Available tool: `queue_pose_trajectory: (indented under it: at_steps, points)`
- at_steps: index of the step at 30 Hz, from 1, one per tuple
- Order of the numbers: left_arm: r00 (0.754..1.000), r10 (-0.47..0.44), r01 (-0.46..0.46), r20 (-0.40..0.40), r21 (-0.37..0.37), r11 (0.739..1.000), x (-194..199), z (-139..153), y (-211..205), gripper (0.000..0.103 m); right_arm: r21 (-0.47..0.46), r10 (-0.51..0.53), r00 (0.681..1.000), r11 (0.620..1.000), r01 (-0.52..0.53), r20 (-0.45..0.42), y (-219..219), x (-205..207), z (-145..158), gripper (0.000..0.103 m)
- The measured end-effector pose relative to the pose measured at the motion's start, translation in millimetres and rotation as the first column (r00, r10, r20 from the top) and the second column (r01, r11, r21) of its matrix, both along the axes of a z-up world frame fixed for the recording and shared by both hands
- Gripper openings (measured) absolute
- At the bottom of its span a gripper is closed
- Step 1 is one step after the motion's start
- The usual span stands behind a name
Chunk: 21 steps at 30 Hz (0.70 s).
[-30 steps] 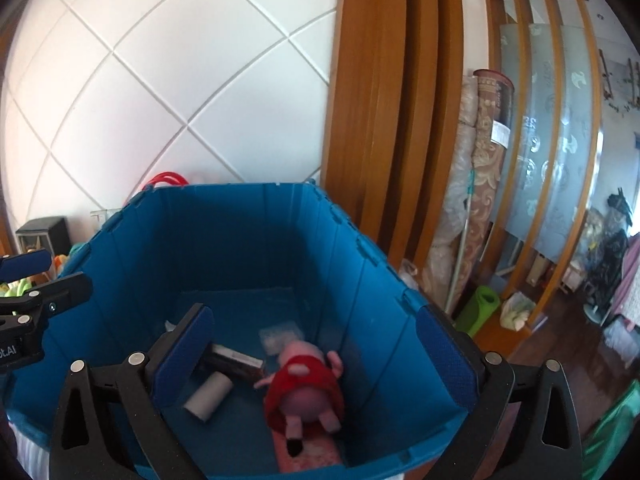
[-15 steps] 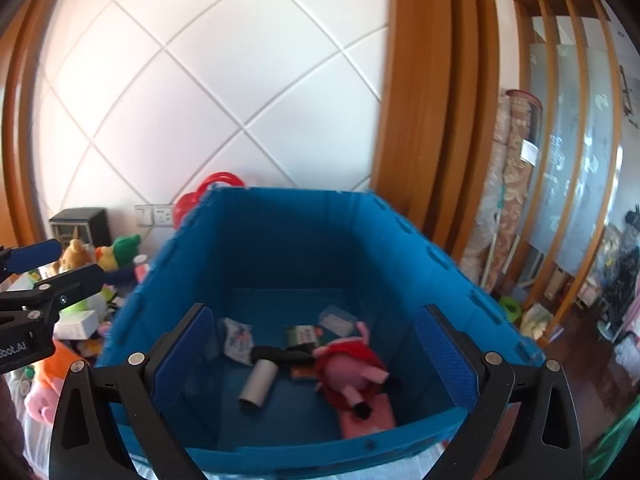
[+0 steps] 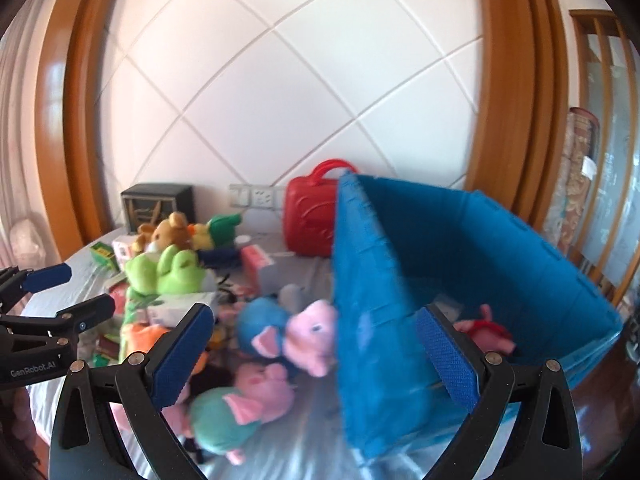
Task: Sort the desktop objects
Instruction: 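Move both tools back from the crate over the pile on the bed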
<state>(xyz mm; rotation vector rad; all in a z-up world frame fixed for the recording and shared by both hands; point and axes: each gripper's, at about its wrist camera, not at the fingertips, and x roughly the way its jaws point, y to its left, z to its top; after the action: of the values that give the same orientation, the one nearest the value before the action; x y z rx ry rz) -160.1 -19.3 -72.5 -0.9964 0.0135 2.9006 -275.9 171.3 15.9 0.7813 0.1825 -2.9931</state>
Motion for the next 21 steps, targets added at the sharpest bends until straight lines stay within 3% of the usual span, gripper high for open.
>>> queue_pose_trajectory:
  at_steps: [5, 10, 21]
  points:
    - [0.992, 0.046, -0.045, 0.115, -0.015, 0.999, 1, -43, -48, 0.081, -0.01, 0.007, 0.989, 1.0, -0.006, 0.147, -37, -11, -50, 0.103]
    - [0.97, 0.107, -0.111, 0.218, 0.006, 0.994, -4, -83, -76, 0.081, -0.008, -0.007, 0.963, 1.0, 0.009, 0.269, -37, -24, -96, 0.103]
    - [0.939, 0.013, -0.016, 0.344, 0.007, 1.0, -41, -145, -13, 0.081, -0.109, -0.002, 0.892, 0.992, 0.057, 0.451, -15, -61, -166, 0.103]
